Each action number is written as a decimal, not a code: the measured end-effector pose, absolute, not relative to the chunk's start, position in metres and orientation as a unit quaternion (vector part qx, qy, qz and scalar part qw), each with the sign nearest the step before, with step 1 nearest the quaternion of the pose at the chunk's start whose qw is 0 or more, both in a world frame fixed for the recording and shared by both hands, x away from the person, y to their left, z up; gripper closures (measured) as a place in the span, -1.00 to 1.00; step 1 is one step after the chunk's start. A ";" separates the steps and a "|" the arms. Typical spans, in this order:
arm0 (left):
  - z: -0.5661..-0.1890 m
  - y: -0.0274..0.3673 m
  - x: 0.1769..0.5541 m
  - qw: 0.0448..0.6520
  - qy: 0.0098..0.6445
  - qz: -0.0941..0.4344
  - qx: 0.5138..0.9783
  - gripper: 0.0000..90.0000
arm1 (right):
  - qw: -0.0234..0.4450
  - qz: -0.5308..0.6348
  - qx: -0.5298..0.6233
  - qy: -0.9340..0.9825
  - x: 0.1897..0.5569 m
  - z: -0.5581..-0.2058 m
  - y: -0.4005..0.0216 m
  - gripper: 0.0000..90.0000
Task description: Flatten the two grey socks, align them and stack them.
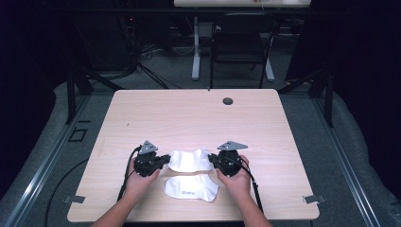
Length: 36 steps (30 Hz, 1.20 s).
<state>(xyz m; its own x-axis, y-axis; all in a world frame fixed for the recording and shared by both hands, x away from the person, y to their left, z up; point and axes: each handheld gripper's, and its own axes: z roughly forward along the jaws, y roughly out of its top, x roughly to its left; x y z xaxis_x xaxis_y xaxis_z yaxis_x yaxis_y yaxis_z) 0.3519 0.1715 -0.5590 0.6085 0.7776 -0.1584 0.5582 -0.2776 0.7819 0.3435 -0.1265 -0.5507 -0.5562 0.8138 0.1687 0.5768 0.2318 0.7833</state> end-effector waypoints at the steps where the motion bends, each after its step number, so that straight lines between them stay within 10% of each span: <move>1: -0.558 0.172 0.351 0.427 0.423 0.128 0.789 0.94 | 0.140 0.424 0.449 0.774 0.344 -0.550 -0.128 0.92; 36: -0.532 0.185 0.307 0.436 0.399 0.120 0.798 0.94 | 0.127 0.416 0.410 0.801 0.300 -0.523 -0.125 0.92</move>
<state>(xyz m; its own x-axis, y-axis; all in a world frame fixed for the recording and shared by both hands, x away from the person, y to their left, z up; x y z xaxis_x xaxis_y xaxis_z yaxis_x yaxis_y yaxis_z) 0.3074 0.1849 -0.5316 0.6531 0.7409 -0.1567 0.5315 -0.3011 0.7917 0.2999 -0.1246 -0.5229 -0.6307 0.7637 0.1376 0.5521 0.3171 0.7711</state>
